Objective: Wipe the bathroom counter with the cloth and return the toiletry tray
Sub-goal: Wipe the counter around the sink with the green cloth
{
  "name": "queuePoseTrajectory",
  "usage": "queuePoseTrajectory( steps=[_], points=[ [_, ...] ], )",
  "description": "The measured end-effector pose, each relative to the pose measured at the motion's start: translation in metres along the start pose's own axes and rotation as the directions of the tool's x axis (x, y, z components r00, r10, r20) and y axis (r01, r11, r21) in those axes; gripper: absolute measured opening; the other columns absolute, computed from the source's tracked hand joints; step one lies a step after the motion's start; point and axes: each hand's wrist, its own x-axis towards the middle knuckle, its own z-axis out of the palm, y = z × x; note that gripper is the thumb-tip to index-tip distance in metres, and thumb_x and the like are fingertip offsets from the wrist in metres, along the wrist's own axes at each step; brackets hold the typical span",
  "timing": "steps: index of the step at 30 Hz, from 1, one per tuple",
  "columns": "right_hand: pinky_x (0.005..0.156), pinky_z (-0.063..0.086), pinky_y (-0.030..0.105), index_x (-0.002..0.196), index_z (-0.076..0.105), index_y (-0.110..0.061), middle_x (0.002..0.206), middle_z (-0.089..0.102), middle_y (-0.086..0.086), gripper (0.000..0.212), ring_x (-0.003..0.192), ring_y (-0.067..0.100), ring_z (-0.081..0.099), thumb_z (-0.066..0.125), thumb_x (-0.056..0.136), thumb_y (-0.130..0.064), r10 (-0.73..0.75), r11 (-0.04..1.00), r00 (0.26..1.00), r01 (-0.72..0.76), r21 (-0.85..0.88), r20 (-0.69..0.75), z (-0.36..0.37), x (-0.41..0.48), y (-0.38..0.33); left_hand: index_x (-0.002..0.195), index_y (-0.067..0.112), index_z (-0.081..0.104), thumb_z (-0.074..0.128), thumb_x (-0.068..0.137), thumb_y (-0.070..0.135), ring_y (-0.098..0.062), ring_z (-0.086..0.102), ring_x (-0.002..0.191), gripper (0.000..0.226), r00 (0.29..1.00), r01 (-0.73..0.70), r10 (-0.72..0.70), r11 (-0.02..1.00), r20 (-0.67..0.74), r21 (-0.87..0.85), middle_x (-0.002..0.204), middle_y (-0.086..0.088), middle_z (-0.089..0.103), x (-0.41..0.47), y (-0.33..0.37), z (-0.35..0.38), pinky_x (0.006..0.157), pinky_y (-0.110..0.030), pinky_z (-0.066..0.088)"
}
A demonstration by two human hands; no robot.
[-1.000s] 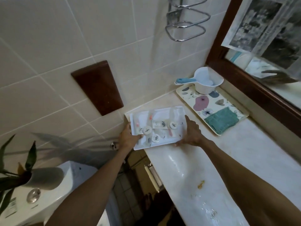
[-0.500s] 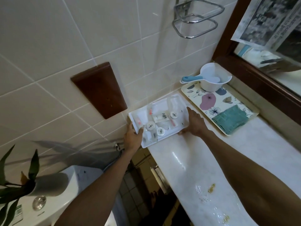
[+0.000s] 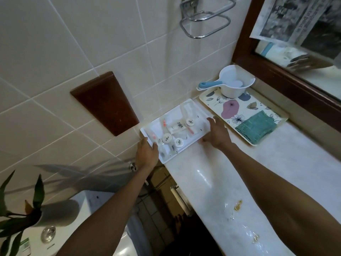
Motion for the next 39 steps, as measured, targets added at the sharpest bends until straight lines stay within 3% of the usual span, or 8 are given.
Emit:
queuePoseTrajectory(
  steps=[6,12,15,21,24,28,34,39],
  points=[
    [0.107,0.038,0.041,0.135,0.051,-0.017,0.148,0.044,0.009,0.061,0.136,0.028,0.041,0.073,0.084,-0.044,-0.065,0.99,0.98,0.087,0.109,-0.19,-0.022,-0.048,0.052,0.126,0.021,0.059,0.054,0.1,0.032,-0.022,0.059,0.106,0.03,0.955,-0.295,0.294,0.952,-0.029,-0.081,0.113,-0.001,0.061,-0.03,0.06,0.018,0.081,-0.031,0.047],
    [0.095,0.047,0.04,0.126,0.055,-0.015,0.136,0.051,0.005,0.036,0.123,0.025,0.05,0.059,0.095,-0.033,0.073,0.986,0.923,-0.01,0.167,-0.378,-0.06,-0.09,0.139,0.12,0.021,0.064,0.057,0.098,0.029,-0.021,0.056,0.103,0.024,0.833,-0.538,0.55,0.83,0.058,-0.145,0.096,0.005,0.061,-0.057,0.151,0.082,0.084,-0.037,0.05],
    [0.098,0.046,0.042,0.128,0.054,-0.017,0.138,0.05,0.005,0.037,0.124,0.026,0.049,0.056,0.097,-0.036,0.187,0.977,0.894,-0.126,0.172,-0.406,-0.069,-0.102,0.183,0.12,0.018,0.064,0.059,0.097,0.028,-0.023,0.055,0.104,0.026,0.767,-0.599,0.622,0.783,0.161,-0.169,0.099,0.001,0.061,-0.06,0.195,0.119,0.084,-0.033,0.046],
    [0.113,0.031,0.049,0.144,0.043,-0.015,0.157,0.032,0.011,0.051,0.143,0.032,0.031,0.048,0.1,-0.04,0.443,0.896,0.814,-0.396,0.199,-0.376,-0.076,-0.106,0.252,0.142,0.006,0.048,0.057,0.099,0.027,-0.033,0.045,0.129,0.049,0.678,-0.641,0.63,0.759,0.378,-0.116,0.138,-0.017,0.052,-0.03,0.274,0.19,0.105,-0.038,0.038],
    [0.117,0.025,0.049,0.15,0.035,-0.015,0.161,0.023,0.013,0.057,0.147,0.032,0.023,0.044,0.101,-0.043,0.523,0.852,0.769,-0.488,0.192,-0.367,-0.077,-0.102,0.273,0.147,0.006,0.039,0.056,0.098,0.031,-0.036,0.045,0.128,0.057,0.666,-0.662,0.62,0.748,0.416,-0.056,0.139,-0.018,0.052,-0.011,0.298,0.225,0.103,-0.043,0.04],
    [0.118,0.021,0.048,0.152,0.03,-0.014,0.162,0.019,0.015,0.06,0.149,0.033,0.02,0.04,0.102,-0.046,0.564,0.819,0.739,-0.556,0.138,-0.368,-0.071,-0.091,0.288,0.141,0.01,0.044,0.057,0.095,0.032,-0.037,0.05,0.117,0.053,0.644,-0.718,0.65,0.695,0.405,0.027,0.128,-0.017,0.057,0.0,0.31,0.251,0.096,-0.044,0.041],
    [0.121,0.012,0.045,0.155,0.023,-0.016,0.165,0.01,0.013,0.061,0.151,0.032,0.013,0.033,0.103,-0.046,0.598,0.79,0.724,-0.604,0.101,-0.345,-0.053,-0.09,0.285,0.131,0.019,0.054,0.061,0.087,0.0,-0.026,0.063,0.096,0.048,0.612,-0.636,0.688,0.721,0.39,-0.275,0.101,-0.002,0.063,-0.005,0.323,0.246,0.074,-0.031,0.046],
    [0.12,0.013,0.046,0.155,0.024,-0.017,0.165,0.011,0.012,0.06,0.151,0.031,0.012,0.034,0.103,-0.046,0.619,0.777,0.72,-0.62,0.109,-0.313,-0.066,-0.104,0.29,0.125,0.03,0.057,0.07,0.083,-0.002,-0.011,0.066,0.088,0.055,0.436,-0.617,0.804,0.595,0.405,-0.515,0.091,0.009,0.065,-0.037,0.347,0.227,0.076,-0.029,0.055]
  ],
)
